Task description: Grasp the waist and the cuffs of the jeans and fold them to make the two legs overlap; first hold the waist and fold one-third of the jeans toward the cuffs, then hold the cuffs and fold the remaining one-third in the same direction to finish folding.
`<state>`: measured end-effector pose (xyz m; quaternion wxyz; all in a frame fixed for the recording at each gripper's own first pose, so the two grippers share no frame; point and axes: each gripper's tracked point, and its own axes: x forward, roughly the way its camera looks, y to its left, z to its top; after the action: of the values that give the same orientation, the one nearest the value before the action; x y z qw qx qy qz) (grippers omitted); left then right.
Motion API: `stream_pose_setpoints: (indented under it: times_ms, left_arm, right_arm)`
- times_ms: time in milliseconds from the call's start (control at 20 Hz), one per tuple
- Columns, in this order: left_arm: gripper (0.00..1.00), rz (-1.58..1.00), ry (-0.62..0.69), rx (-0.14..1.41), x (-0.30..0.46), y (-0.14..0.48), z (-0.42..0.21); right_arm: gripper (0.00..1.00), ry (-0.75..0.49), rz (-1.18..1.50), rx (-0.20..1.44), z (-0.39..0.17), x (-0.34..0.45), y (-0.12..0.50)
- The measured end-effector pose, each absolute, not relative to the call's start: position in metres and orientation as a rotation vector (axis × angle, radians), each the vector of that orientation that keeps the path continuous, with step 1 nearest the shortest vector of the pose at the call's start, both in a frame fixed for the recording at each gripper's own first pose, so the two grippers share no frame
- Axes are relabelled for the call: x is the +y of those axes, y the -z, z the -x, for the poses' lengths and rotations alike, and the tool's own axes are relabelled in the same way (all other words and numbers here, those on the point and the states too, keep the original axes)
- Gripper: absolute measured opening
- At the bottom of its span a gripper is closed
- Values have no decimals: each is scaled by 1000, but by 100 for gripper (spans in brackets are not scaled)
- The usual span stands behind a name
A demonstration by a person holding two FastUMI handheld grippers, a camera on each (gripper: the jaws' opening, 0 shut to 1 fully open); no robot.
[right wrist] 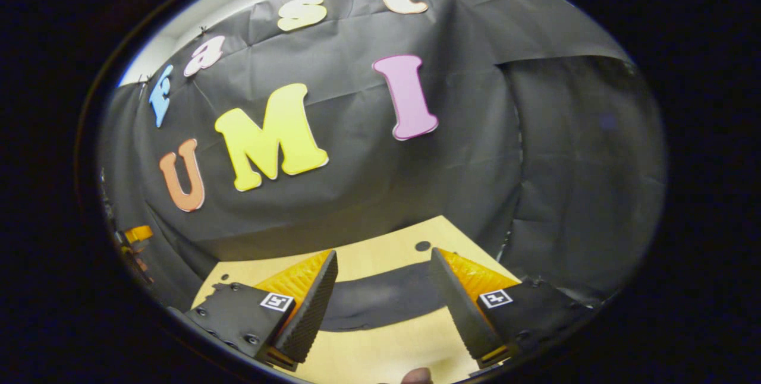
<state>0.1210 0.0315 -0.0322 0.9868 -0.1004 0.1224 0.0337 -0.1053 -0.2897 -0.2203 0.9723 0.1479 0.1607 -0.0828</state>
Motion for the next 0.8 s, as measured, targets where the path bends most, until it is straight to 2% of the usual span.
stream_pose_setpoints:
  times_ms: [50, 200, 250, 300, 400, 450, 650, 700, 750, 800]
  left_arm:
    - [98, 186, -71, 233, 23, 31, -111]
    - [98, 160, -64, 198, 4, 18, -97]
    - [100, 164, -58, 208, -3, 22, -94]
    - [98, 173, -52, 224, -10, 24, -92]
    - [98, 167, -61, 242, -17, 25, -89]
    - [98, 152, -79, 231, -16, 21, -89]
    - [98, 77, -97, 229, -29, 13, -90]
    - [98, 61, -104, 230, -32, 13, -91]
    - [98, 53, -109, 229, -35, 11, -92]
    - [98, 52, -116, 232, -39, 12, -93]
  right_arm:
    - [100, 194, -288, 332, 120, -299, 227]
    - [94, 245, -286, 362, 143, -317, 252]
    - [97, 259, -294, 378, 143, -324, 265]
    - [97, 272, -309, 388, 141, -331, 278]
    - [100, 301, -348, 407, 133, -346, 307]
    - [97, 321, -361, 423, 126, -357, 325]
    - [98, 359, -404, 484, 91, -391, 393]
    - [92, 364, -414, 494, 81, -399, 405]
    - [92, 366, -423, 506, 69, -408, 421]
    - [98, 369, -426, 521, 58, -416, 434]
